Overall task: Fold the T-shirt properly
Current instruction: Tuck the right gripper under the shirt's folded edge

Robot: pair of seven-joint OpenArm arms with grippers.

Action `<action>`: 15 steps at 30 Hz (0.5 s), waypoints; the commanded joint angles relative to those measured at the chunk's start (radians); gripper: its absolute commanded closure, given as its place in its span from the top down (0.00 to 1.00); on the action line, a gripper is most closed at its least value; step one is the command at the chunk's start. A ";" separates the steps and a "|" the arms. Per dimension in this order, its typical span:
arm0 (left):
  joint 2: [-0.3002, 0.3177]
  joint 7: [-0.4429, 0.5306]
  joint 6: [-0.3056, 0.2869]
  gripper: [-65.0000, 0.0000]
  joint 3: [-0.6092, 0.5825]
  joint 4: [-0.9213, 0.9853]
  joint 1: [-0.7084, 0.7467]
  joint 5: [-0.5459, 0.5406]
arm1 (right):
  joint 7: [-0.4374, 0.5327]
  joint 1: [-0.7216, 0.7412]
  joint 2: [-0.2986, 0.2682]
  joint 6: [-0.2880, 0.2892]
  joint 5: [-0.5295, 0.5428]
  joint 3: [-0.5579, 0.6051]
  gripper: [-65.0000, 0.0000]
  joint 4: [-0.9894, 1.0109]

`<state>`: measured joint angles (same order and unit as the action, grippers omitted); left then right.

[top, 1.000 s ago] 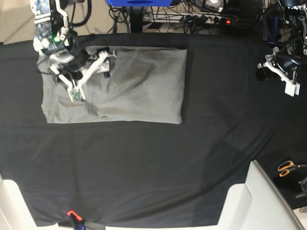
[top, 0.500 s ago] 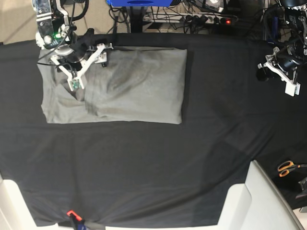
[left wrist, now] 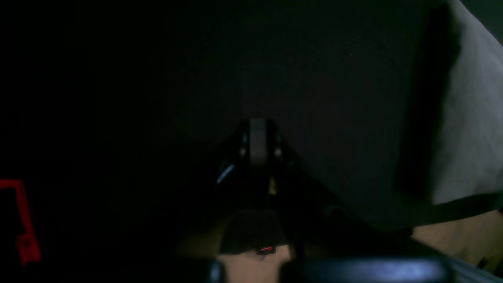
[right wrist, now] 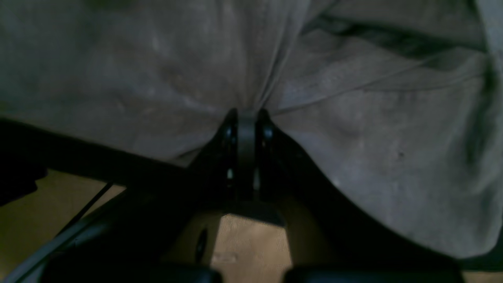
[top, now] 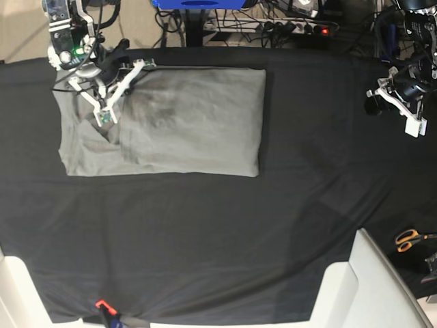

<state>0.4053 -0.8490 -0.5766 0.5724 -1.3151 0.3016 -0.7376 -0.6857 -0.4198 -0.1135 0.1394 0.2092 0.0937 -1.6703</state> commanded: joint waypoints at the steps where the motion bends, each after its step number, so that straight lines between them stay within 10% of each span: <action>1: 0.016 0.015 -0.006 0.00 0.008 -0.017 -0.003 0.011 | 0.001 0.003 -0.012 -0.002 0.000 -0.004 0.03 -0.020; 9: -0.007 0.015 -0.122 0.00 0.011 -0.011 -0.022 0.103 | -0.072 0.017 0.018 -0.002 0.003 -0.004 0.12 -0.024; 15: -0.007 0.015 -0.122 0.00 0.010 -0.013 -0.022 0.105 | -0.088 0.000 0.018 -0.004 -0.001 -0.139 0.65 -0.155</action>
<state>0.3790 -0.8467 -0.6891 0.5743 -1.3132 0.2821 -0.6201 -0.7837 -0.4141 -0.0856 0.1394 0.2096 -0.0395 -1.8080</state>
